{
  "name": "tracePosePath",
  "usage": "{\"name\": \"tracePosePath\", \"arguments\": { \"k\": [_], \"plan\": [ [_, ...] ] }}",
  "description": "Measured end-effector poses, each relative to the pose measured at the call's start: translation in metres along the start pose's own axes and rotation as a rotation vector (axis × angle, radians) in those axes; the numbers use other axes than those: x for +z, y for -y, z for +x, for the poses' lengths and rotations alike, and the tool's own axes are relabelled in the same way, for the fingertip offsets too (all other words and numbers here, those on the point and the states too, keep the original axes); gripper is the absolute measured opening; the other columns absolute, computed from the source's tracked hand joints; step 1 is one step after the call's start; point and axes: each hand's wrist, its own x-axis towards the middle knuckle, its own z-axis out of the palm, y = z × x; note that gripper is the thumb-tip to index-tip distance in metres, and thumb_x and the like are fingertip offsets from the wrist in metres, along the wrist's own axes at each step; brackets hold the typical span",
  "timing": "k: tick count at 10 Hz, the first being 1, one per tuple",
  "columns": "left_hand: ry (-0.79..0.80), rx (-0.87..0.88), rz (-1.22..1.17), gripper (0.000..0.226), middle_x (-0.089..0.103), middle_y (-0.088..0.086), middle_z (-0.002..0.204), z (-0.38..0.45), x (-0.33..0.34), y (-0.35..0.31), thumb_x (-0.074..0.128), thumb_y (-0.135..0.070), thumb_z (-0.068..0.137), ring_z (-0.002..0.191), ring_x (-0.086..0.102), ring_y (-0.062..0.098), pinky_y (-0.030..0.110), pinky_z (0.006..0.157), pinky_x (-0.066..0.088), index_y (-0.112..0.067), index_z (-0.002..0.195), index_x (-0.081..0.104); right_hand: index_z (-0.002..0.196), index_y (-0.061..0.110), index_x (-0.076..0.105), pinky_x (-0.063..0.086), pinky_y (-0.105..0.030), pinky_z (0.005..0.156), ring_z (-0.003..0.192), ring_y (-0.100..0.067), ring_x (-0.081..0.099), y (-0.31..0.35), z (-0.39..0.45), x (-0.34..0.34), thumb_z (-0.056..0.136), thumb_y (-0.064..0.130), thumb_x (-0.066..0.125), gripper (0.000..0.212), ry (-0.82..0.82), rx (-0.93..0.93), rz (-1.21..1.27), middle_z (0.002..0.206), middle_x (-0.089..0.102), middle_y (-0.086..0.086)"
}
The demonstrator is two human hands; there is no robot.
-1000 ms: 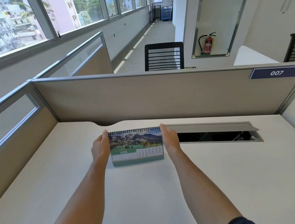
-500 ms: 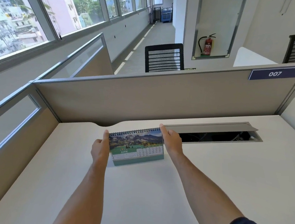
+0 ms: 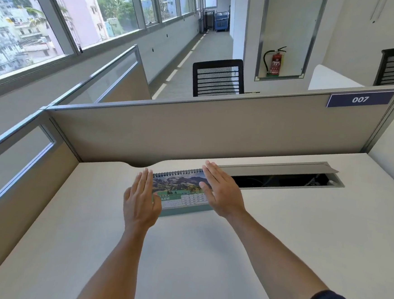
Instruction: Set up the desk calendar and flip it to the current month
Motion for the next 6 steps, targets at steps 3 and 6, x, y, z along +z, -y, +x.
{"name": "tracePosePath", "arguments": {
  "k": [3,6],
  "plan": [
    [0.009,0.011,0.055,0.081,0.016,0.007,0.169,-0.012,-0.008,-0.003,0.046,-0.041,0.09,0.156,0.015,0.022,0.042,0.118,0.025,-0.012,0.161,0.02,0.164,0.015,0.029,0.023,-0.034,0.127,0.16,-0.016,0.02,0.0,-0.009,-0.012,0.107,0.052,0.036,0.068,0.07,0.002,-0.129,0.172,0.027,-0.002],
    [-0.02,0.073,0.031,0.089,0.008,0.003,0.171,-0.075,-0.007,-0.024,0.042,-0.057,0.092,0.157,0.002,0.017,0.041,0.123,0.017,-0.013,0.162,0.009,0.161,0.008,0.035,0.031,-0.04,0.125,0.156,-0.023,0.032,-0.008,-0.072,-0.051,0.103,0.047,0.051,0.071,-0.028,0.064,-0.214,0.168,0.034,-0.008]
  ]
}}
